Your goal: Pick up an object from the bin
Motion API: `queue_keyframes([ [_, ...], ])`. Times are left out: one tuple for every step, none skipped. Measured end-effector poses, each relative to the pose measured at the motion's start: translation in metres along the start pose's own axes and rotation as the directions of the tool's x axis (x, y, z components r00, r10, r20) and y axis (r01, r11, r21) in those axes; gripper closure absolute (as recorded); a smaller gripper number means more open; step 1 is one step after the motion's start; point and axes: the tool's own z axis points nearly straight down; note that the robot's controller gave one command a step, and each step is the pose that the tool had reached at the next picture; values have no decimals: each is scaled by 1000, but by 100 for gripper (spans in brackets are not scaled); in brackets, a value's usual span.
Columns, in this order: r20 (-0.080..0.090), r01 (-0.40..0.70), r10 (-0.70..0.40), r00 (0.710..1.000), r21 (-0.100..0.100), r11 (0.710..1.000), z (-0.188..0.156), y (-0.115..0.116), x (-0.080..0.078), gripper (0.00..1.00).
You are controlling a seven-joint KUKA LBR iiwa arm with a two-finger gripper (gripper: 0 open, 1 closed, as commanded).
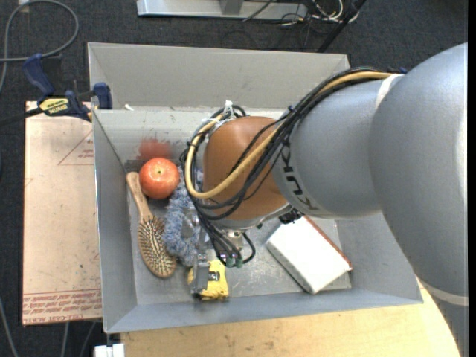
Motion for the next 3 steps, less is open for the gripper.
queue_keyframes([
  [7, -4, 4, 1000, -2, 1000, -4, -1, -2, 0],
  [7, 305, -305, 952, -3, 952, 63, 6, -27, 100],
  [7, 305, -305, 952, -3, 952, 63, 6, -27, 100],
])
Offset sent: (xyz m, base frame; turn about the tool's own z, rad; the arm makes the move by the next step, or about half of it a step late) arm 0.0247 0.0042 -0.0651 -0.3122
